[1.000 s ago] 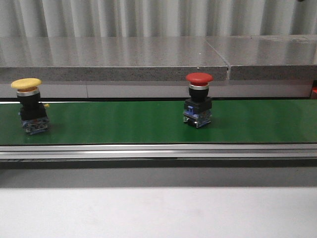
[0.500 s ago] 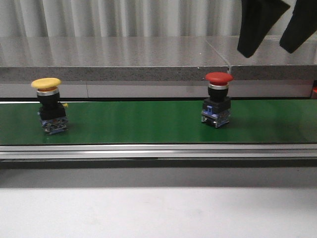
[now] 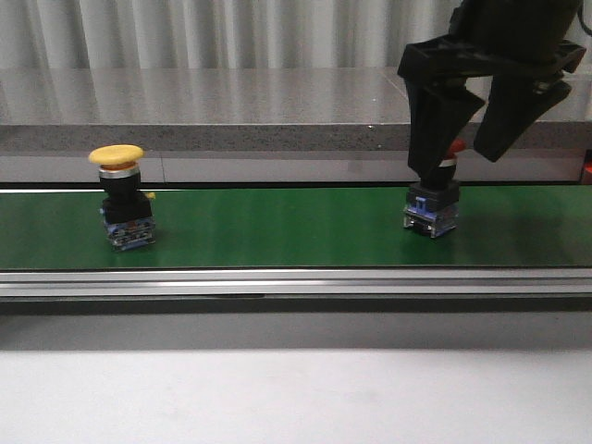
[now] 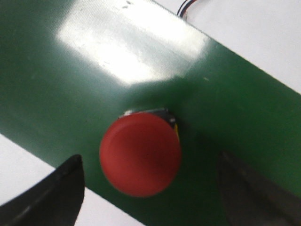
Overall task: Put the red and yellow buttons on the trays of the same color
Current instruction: 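Lower the right gripper onto the red button on the belt and grasp, then carry the red button into the red tray and release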
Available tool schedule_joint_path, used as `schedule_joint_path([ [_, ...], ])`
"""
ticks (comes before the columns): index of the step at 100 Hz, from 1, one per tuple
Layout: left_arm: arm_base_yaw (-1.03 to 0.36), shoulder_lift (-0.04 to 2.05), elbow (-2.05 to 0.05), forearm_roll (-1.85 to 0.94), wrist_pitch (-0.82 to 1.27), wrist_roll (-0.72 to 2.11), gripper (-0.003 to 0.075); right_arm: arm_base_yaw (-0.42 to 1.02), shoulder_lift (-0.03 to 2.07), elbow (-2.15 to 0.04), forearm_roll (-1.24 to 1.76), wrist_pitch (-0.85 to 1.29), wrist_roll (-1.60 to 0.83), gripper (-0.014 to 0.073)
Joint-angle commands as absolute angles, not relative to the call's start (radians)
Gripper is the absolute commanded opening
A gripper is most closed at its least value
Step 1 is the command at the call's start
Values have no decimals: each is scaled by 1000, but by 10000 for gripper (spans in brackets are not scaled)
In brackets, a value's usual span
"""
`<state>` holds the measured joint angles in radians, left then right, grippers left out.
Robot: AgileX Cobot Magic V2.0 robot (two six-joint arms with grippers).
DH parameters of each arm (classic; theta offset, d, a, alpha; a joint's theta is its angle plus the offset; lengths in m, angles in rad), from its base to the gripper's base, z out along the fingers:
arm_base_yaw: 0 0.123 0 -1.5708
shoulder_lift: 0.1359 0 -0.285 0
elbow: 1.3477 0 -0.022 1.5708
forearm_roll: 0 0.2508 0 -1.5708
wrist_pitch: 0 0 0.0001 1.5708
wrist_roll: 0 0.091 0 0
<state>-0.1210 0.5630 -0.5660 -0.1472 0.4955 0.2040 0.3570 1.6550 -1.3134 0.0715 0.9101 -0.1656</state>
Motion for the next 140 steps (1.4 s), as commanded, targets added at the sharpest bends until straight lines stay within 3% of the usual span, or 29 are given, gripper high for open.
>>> schedule_joint_path([
  [1, -130, 564, -595, -159, 422, 194, -20, 358, 1634, -1348, 81, 837, -177, 577],
  [11, -130, 564, -595, -159, 422, 194, -20, 357, 1649, -1348, 81, 819, -177, 521],
  [26, -130, 564, -595, -159, 422, 194, -20, 357, 1651, -1348, 81, 819, -177, 280],
  [35, -130, 564, -595, -159, 422, 194, -20, 357, 1651, -1348, 80, 817, -177, 197],
  [63, -130, 564, -595, -159, 422, 194, -20, 300, 1572, -1348, 45, 796, -144, 190],
  [96, -130, 564, -595, -159, 422, 194, -20, -37, 1452, -1349, 43, 786, -120, 190],
  [140, -130, 564, -595, -159, 422, 194, -20, -393, 1463, -1349, 43, 770, 76, 189],
])
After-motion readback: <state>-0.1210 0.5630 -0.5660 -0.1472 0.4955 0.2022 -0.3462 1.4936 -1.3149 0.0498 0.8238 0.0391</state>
